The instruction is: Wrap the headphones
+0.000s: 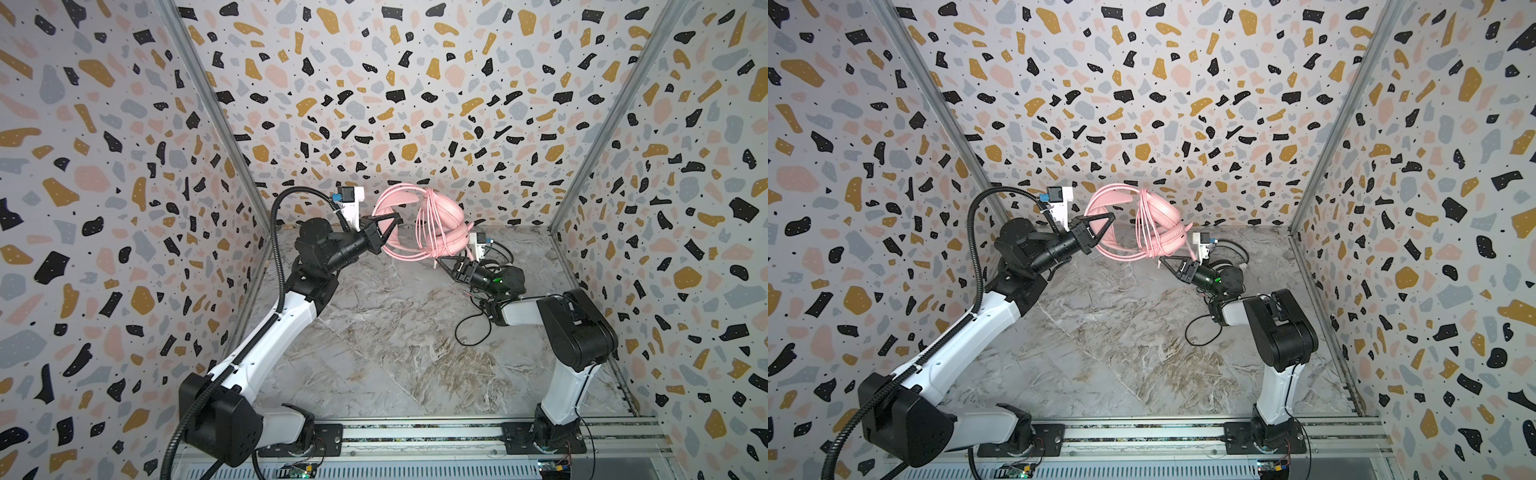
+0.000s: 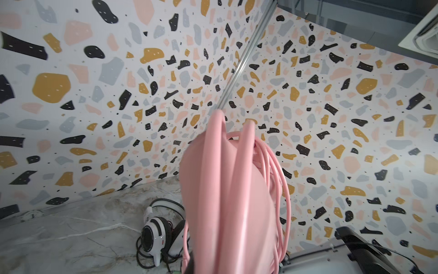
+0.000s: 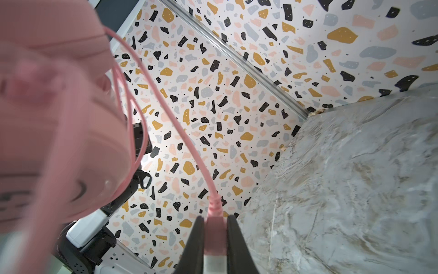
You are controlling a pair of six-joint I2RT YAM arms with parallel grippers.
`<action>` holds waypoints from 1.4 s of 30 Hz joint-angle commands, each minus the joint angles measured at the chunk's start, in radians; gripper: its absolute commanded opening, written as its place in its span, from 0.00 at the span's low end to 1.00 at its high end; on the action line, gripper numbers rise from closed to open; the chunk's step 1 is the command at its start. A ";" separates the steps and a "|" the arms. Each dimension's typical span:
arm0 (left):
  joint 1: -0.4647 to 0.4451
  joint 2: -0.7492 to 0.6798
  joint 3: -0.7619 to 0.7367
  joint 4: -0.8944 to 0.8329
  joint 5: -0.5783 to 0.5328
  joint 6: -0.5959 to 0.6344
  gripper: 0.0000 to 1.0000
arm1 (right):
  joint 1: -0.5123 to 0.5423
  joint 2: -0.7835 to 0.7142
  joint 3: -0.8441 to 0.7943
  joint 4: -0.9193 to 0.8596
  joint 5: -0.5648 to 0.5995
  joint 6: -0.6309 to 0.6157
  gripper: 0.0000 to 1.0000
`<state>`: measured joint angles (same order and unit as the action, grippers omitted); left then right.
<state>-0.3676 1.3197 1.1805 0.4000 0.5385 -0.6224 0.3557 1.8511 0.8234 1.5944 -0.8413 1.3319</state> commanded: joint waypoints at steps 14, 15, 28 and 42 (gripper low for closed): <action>0.002 -0.023 -0.020 -0.030 -0.306 0.101 0.00 | 0.200 -0.346 0.021 -0.617 0.051 -0.444 0.03; 0.002 -0.027 -0.016 -0.056 -0.328 0.125 0.00 | 0.206 -0.376 0.033 -0.716 0.066 -0.511 0.03; 0.002 -0.008 -0.038 -0.194 -0.425 0.217 0.00 | 0.197 -0.568 0.235 -1.423 0.242 -0.928 0.03; 0.002 0.066 -0.094 -0.431 -0.444 0.348 0.00 | 0.194 -0.396 0.560 -1.775 0.385 -1.138 0.02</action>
<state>-0.3702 1.3621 1.1332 0.0795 0.0978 -0.3943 0.5491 1.4628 1.2716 -0.1768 -0.5201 0.2909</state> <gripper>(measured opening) 0.086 0.155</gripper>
